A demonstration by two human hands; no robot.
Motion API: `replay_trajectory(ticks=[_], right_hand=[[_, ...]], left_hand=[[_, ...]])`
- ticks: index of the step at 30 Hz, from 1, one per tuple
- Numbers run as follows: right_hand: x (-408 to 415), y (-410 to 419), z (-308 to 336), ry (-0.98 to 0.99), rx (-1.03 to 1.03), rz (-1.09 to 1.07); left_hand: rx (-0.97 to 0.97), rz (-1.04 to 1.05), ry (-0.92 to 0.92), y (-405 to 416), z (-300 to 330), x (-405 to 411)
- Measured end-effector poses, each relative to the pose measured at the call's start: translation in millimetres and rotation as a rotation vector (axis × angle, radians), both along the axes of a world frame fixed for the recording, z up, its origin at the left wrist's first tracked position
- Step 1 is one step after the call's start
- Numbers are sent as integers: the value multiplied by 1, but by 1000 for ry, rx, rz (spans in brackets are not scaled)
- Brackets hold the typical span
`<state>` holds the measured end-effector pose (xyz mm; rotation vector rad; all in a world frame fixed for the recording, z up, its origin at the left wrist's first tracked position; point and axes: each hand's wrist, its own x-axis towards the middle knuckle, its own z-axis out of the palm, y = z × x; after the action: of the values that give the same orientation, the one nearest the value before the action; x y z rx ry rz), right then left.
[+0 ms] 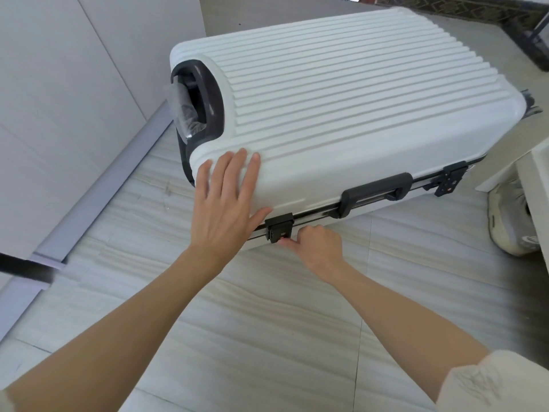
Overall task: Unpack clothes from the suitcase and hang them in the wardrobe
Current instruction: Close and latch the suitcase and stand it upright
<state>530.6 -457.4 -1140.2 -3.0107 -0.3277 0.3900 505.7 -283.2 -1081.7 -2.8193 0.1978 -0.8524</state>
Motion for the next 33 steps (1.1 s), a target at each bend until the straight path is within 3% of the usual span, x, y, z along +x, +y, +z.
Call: replay_trajectory(ticks=[7, 12, 17, 19, 24, 33], right_hand=[[4, 2, -3, -31, -66, 16], [22, -3, -1, 341, 143, -49], [16, -23, -7, 446, 265, -99], [13, -44, -6, 403, 267, -194], [24, -86, 16, 89, 292, -460], [68, -143, 24, 44, 349, -644]], left_hand=[[-159, 64, -56, -16, -4, 8], [-126, 39, -79, -10, -6, 10], [-132, 110, 39, 7, -2, 17], [-204, 208, 110, 16, 2, 24], [-452, 455, 232, 32, 22, 44], [-194, 164, 316, -50, 33, 74]])
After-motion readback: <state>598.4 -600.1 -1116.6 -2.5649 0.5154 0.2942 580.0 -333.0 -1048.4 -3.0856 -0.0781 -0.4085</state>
